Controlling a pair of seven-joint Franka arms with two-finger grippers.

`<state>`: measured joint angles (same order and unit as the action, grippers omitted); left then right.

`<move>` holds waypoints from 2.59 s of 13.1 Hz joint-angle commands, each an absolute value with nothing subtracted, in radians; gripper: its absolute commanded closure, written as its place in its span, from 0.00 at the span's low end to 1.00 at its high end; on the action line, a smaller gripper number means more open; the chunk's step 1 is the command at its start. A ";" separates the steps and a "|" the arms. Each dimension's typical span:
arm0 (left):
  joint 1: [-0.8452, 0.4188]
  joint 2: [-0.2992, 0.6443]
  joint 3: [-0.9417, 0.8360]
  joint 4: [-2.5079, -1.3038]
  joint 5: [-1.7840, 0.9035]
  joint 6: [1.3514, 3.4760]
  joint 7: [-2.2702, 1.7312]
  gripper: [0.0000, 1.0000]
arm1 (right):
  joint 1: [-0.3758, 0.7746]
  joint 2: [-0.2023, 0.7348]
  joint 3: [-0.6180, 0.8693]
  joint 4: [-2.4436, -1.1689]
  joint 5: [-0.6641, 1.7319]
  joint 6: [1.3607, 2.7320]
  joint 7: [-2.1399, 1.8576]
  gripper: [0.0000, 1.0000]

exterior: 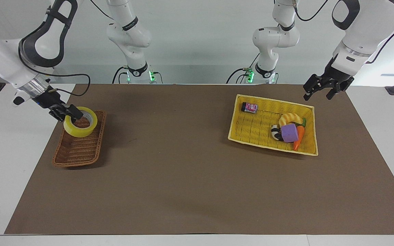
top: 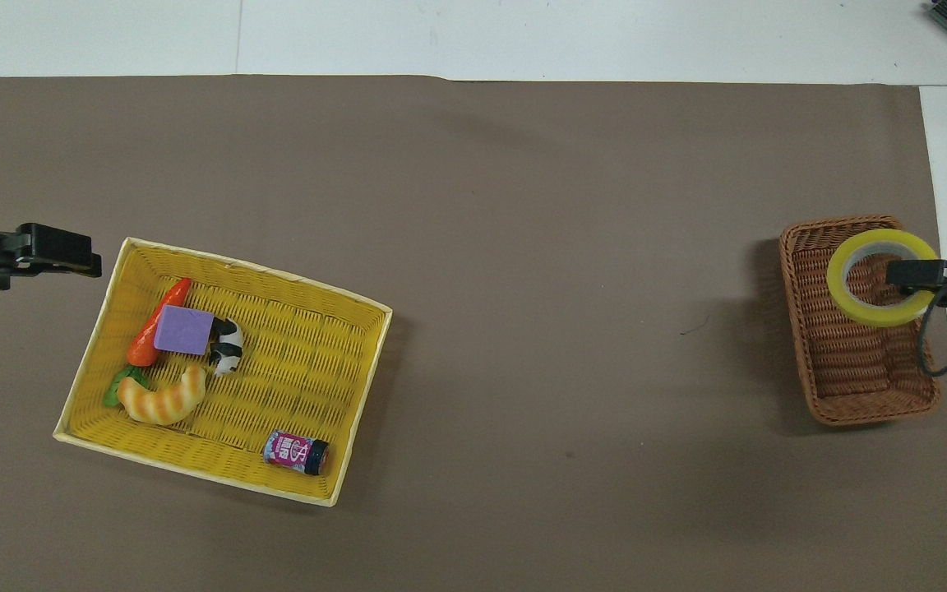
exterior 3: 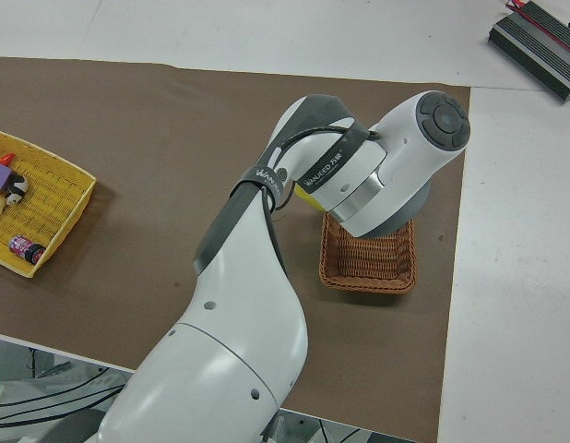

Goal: Move tape to another basket

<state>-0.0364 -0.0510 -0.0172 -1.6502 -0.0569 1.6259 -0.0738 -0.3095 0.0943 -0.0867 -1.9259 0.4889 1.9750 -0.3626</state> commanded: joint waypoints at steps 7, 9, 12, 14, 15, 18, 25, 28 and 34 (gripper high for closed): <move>-0.009 -0.028 -0.003 -1.523 -0.015 1.456 0.031 0.00 | -0.370 0.219 -0.074 -1.890 0.512 1.973 -0.566 1.00; 0.003 -0.034 -0.003 -1.545 -0.015 1.474 0.051 0.00 | -0.365 0.221 -0.074 -1.893 0.410 1.982 -0.595 1.00; 0.009 -0.035 -0.003 -1.548 -0.015 1.473 0.054 0.00 | -0.359 0.222 -0.074 -1.910 0.373 2.000 -0.623 1.00; 0.015 -0.040 -0.003 -1.555 -0.017 1.474 0.055 0.00 | -0.373 0.256 -0.074 -1.911 0.371 2.006 -0.682 1.00; 0.014 -0.041 -0.003 -1.557 -0.015 1.474 0.058 0.00 | -0.377 0.270 -0.074 -1.911 0.373 2.016 -0.704 1.00; 0.003 -0.049 -0.005 -1.572 -0.015 1.486 0.063 0.00 | -0.377 0.275 -0.074 -1.913 0.374 2.016 -0.701 1.00; -0.003 -0.054 -0.017 -1.582 -0.017 1.508 -0.015 0.00 | -0.380 0.275 -0.072 -1.905 0.388 2.010 -0.695 0.00; -0.015 -0.025 -0.017 -1.523 -0.015 1.474 -0.035 0.00 | -0.382 0.270 -0.072 -1.872 0.394 1.997 -0.695 0.00; -0.017 -0.037 -0.020 -1.562 -0.026 1.525 -0.018 0.00 | -0.357 0.204 -0.058 -1.803 0.374 1.991 -0.689 0.00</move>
